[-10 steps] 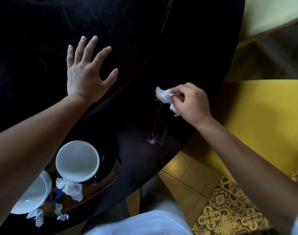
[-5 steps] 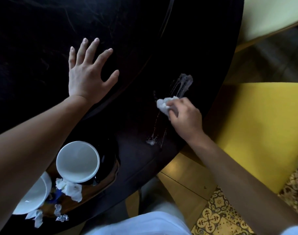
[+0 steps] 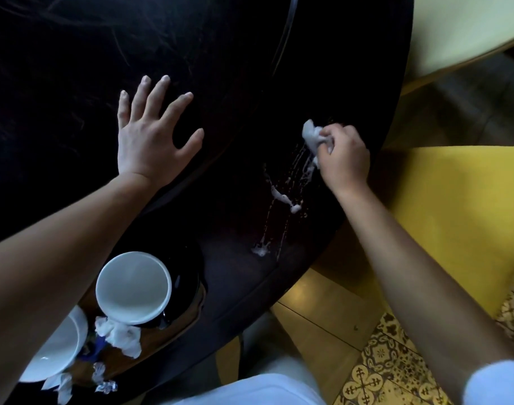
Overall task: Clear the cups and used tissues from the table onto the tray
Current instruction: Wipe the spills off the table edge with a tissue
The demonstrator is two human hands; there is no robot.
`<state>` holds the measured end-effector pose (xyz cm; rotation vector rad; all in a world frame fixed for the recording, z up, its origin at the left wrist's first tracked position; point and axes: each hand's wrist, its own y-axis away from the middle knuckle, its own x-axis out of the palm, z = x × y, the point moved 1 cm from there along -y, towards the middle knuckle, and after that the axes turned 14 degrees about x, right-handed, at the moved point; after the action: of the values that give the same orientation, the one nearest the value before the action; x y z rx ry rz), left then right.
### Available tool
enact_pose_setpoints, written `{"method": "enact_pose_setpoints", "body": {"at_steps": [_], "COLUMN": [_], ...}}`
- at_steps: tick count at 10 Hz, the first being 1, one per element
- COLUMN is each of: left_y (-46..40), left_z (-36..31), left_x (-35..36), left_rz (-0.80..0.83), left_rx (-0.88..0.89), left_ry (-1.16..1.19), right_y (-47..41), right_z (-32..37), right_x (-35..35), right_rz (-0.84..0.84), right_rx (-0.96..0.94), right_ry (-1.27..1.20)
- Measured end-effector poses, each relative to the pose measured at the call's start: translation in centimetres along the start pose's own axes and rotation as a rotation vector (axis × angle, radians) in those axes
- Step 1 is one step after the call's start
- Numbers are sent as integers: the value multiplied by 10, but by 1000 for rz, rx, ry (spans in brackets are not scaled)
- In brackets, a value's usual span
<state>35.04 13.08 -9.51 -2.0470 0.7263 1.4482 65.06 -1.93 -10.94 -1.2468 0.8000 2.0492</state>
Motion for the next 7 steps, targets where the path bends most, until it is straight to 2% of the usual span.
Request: {"method": "enact_pose_setpoints", "body": {"at_steps": [2,3,4,5,6,7], "left_y": [-1,-1,-2,-2,-2,-1], "left_z": [0,-1,-1,-2,-2,-1], "left_x": [0,0,0,0,0,0], "left_rz": [-2,-1,3,2,3,12], "left_rx": [-2,0,-4,-4,-5,-9], "left_ry": [0,7,8,6,3,-3], "right_y": [89,102,75,21,-32,-62], "right_z": [-6,-7,-7,-13,-18,-18], "right_x": [19,17,2,-14,-21,-18], "right_rz": [102,164,83,-93,-155,-113], "right_rx": [-149,-154,-108,-7,84,144], "right_ry": [-7,-81,-211,-235,-188,-85]}}
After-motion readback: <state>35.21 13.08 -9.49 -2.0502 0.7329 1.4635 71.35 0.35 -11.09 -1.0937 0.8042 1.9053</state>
